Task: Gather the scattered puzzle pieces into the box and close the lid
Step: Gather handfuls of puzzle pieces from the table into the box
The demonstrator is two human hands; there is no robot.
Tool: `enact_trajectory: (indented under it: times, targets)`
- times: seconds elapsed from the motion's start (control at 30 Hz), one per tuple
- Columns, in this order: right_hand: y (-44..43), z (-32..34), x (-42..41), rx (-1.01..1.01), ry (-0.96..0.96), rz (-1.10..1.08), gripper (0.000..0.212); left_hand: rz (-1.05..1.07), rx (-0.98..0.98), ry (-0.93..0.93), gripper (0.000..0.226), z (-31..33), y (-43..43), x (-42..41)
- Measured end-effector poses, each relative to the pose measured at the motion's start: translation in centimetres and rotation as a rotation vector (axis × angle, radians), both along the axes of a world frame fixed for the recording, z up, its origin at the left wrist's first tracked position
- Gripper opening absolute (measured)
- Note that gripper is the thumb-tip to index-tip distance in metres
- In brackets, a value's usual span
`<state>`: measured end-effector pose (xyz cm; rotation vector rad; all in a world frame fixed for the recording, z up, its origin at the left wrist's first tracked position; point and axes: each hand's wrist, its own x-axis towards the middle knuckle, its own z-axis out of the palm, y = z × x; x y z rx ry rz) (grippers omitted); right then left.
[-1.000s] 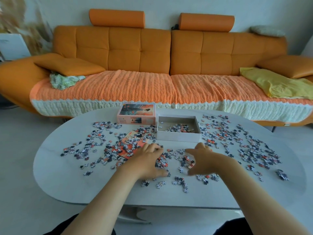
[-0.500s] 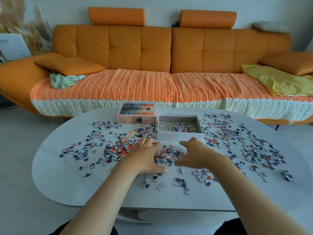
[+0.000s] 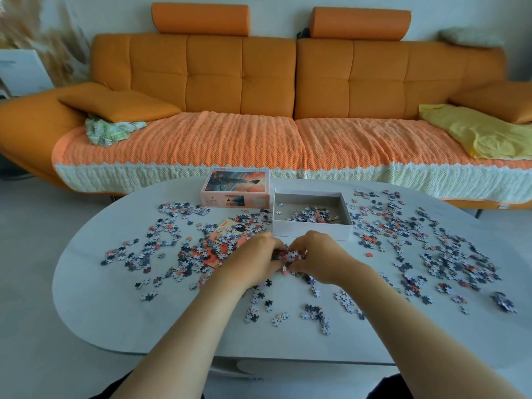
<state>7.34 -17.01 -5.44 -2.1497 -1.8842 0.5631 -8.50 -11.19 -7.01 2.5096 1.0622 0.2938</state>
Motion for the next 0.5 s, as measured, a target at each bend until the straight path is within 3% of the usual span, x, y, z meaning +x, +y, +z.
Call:
enact_trajectory:
  times: [0.3, 0.5]
  targets:
    - [1.4, 1.5, 1.7, 0.076, 0.115, -0.076, 0.007, 0.035, -0.103, -0.170, 0.018, 1.3, 1.6, 1.1]
    - [3.5, 3.3, 4.2, 0.369, 0.136, -0.143, 0.004, 0.036, 0.019, -0.333, 0.020, 3.7, 4.3, 4.4]
